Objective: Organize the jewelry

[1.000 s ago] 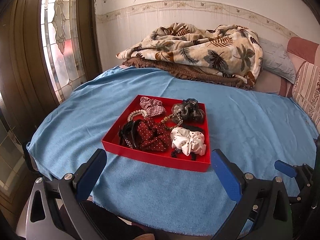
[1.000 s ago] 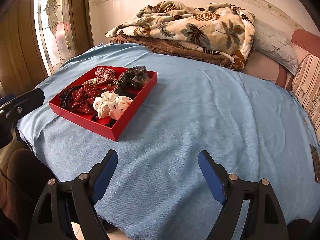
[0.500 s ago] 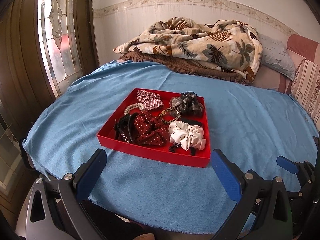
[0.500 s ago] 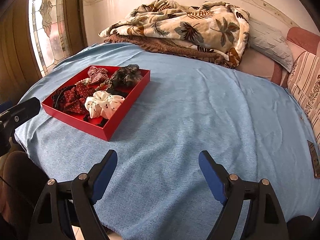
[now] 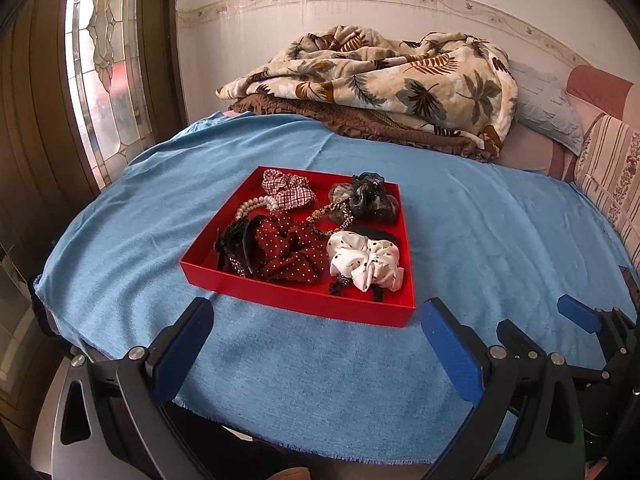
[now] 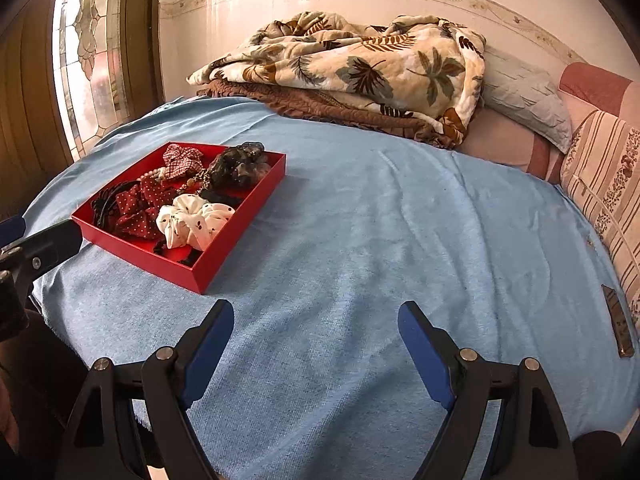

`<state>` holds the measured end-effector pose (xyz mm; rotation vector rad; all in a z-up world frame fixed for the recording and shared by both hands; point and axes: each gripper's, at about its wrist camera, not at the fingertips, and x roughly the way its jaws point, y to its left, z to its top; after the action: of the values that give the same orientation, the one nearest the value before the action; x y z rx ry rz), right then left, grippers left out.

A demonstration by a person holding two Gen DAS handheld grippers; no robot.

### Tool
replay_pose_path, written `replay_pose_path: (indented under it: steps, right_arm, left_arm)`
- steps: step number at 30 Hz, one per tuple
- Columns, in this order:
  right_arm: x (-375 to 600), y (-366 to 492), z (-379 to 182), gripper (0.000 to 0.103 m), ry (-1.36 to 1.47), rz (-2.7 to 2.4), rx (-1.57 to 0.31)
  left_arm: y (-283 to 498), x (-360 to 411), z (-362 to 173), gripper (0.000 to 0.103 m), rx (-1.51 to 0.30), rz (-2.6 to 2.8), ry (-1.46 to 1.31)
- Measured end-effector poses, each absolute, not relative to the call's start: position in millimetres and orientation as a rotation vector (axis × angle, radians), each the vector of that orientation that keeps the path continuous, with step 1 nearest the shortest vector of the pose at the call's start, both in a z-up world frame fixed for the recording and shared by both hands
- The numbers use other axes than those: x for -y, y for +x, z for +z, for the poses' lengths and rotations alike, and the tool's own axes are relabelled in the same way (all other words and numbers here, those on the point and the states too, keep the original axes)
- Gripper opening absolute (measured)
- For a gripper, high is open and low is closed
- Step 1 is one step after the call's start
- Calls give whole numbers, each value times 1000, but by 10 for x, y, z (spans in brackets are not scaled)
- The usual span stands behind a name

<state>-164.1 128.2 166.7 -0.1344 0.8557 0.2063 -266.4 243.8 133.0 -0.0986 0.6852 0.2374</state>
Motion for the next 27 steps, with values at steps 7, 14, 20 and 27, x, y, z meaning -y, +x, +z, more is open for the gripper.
replay_pose_path:
  steps: [7, 14, 20, 27]
  right_arm:
    - [-1276, -1639, 1666, 88, -139, 204, -853]
    - [-1293, -1638, 1654, 89, -148, 202, -857]
    - [-1333, -1650, 1638, 89, -158, 202, -858]
    - [-1364, -1651, 1618, 89, -166, 206, -863]
  left_arm:
    - [-2651, -2474, 1282, 103, -699, 225, -126]
    - [-2644, -2491, 1242, 103, -706, 227, -126]
    - [-2642, -2529, 1204, 103, -713, 234, -137]
    - [-2637, -2555, 1190, 103, -715, 234, -139]
